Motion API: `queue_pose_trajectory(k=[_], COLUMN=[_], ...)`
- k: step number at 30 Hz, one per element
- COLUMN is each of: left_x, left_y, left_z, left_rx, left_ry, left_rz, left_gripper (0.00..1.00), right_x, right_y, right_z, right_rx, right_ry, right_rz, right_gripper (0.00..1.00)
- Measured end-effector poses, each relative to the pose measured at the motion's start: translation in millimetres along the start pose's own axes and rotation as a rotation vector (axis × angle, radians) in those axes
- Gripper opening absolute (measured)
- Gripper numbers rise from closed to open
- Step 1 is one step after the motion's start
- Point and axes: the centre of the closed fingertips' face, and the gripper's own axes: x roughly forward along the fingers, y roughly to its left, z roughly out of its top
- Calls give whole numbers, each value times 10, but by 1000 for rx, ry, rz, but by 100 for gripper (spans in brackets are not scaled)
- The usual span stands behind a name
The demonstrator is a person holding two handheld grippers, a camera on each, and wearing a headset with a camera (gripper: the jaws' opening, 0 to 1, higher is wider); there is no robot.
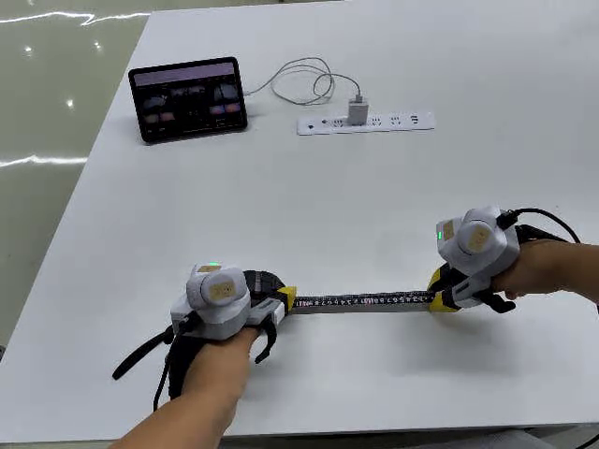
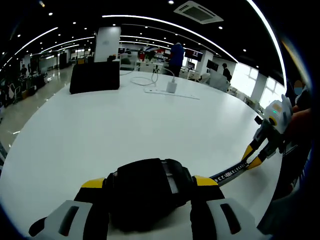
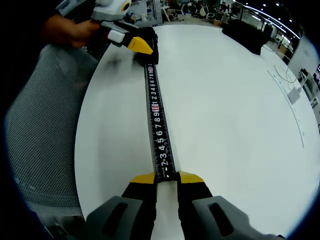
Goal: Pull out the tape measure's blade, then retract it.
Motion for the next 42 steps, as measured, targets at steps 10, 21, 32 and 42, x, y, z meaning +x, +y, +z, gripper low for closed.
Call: queue_pose_trajectory(k=[10, 21, 32, 42], left_x=[0, -4, 0, -3], left_y=[3, 2, 4, 3], left_z=[-2, -2, -1, 4], left_rx=[-1, -1, -2, -1], left_ry=[1, 3, 5, 5], left_rz=[-2, -4, -6, -6], left_gripper=[62, 62, 62, 62], right_x=[27, 29, 61, 94], right_y=[-4, 21, -4, -17], right_z=[43, 90, 112, 140], right_rx=[-10, -4, -16, -14], right_ry=[-17, -18, -22, -29], right_rz=[2, 2, -5, -6], right_gripper=[11, 11, 11, 11])
